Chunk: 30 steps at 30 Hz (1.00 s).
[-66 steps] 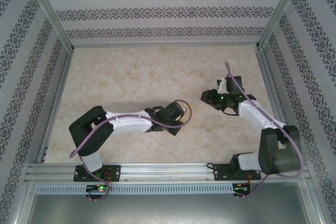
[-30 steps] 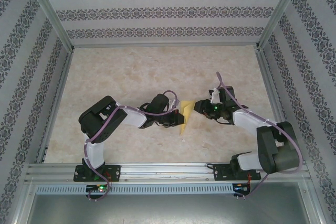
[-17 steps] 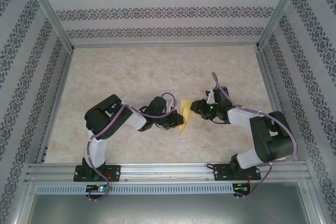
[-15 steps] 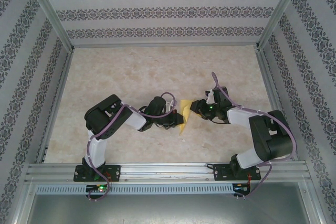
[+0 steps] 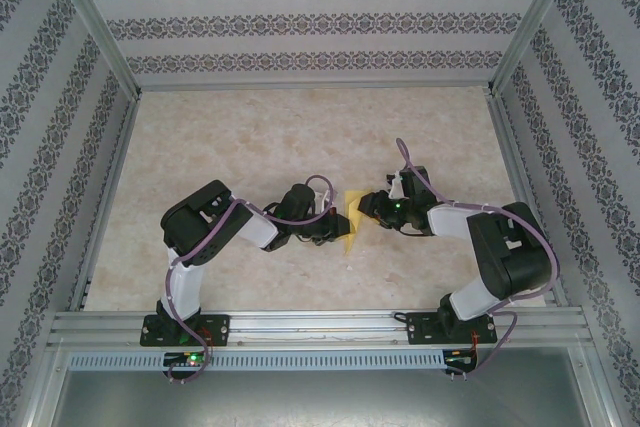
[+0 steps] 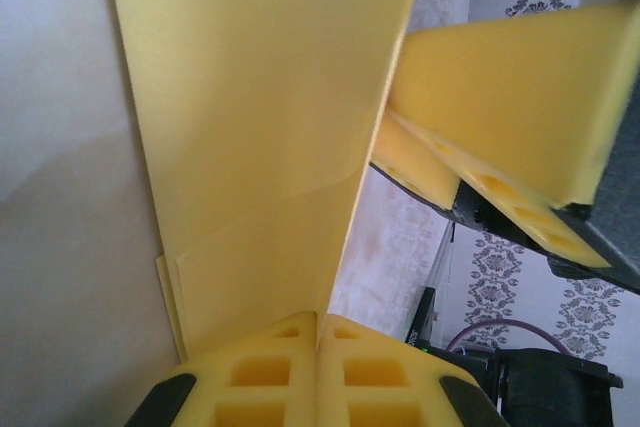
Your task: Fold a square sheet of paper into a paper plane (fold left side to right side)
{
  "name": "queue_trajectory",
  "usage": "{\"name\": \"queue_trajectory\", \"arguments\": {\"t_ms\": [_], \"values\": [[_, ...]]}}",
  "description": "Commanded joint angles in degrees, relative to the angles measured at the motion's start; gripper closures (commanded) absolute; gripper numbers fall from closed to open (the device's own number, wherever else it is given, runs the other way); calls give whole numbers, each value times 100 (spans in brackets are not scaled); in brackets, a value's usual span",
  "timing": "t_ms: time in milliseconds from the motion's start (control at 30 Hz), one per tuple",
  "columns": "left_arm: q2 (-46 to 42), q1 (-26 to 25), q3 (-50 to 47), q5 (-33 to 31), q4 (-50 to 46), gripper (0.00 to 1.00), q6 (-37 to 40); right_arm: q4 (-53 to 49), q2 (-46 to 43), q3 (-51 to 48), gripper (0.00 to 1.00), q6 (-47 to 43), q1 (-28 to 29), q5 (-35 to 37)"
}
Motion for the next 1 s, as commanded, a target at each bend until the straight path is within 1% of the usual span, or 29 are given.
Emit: {"name": "queue_trajectory", "arguments": {"t_ms": [0,333,500,567,700,833,967], "values": [[38,94,-66,64,324,100,-60,174,109,167,61,58,93,58],[64,93,-96,42,392,100,-99,234,327,226,61,82,192,101],[29,104,-128,12,392,91,-95,-35,472,289,62,28,246,260],[-12,113,-136,1,361,86,-64,-207,530,333,62,-43,284,357],[-182,164,-160,-11,99,79,98,-364,606,378,62,-126,299,433],[-406,268,-200,-33,-157,74,265,-418,633,387,62,-166,306,496],[-498,367,-147,-19,-431,71,438,-454,633,411,63,-193,324,524]]}}
